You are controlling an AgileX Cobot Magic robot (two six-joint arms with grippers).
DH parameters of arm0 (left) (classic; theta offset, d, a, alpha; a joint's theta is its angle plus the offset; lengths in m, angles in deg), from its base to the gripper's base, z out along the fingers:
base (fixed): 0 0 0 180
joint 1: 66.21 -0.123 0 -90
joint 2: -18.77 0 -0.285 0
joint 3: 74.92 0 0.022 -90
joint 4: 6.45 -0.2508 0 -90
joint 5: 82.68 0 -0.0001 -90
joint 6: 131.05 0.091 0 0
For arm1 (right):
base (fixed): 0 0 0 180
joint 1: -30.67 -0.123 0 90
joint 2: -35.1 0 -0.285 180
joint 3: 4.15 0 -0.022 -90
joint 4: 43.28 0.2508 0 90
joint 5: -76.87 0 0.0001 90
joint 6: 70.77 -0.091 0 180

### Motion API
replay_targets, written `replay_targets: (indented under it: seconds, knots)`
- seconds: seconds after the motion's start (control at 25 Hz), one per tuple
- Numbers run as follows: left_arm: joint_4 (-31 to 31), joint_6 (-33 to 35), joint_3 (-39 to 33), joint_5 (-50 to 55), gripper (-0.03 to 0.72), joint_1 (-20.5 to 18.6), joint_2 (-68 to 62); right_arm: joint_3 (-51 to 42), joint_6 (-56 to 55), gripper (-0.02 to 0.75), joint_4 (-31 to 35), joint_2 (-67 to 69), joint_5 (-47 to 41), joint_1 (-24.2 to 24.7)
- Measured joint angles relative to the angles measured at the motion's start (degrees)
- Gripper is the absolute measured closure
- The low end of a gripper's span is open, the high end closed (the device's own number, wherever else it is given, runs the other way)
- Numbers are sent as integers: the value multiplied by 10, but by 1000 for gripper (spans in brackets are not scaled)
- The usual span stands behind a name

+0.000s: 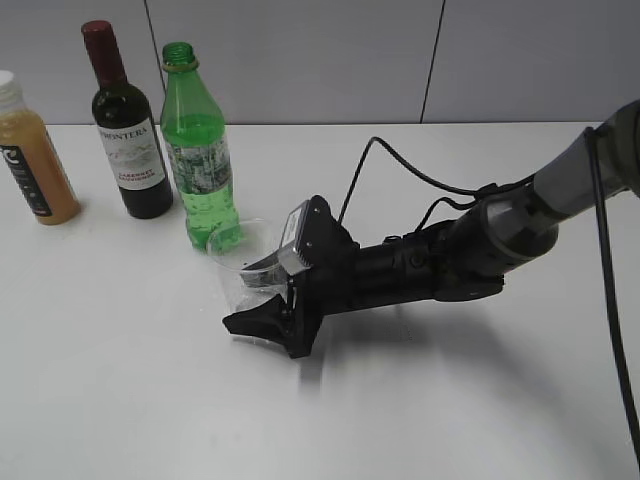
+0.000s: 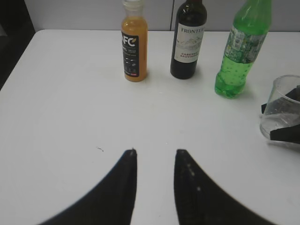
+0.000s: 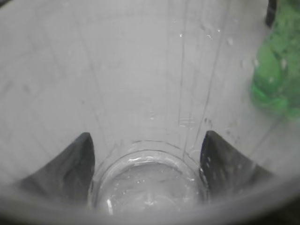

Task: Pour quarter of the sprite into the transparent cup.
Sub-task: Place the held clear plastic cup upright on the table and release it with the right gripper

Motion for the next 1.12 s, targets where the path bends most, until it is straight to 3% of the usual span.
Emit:
replay_targets:
  seconds: [0.2,0.36,0.44,0.84,1.12]
  knots:
    - [0,0,0,0,470,0,0,0,0,202,9,9,-3,0]
    - [0,0,0,0,470,0,0,0,0,83,11,9,-3,1]
    - [0,0,0,0,470,0,0,0,0,61,12,9,-3,4]
    - [0,0,0,0,470,0,0,-67,40,48,13,-37,-2,37]
    - [0,0,0,0,470,0,0,-159,60,48,18,-106,-3,107]
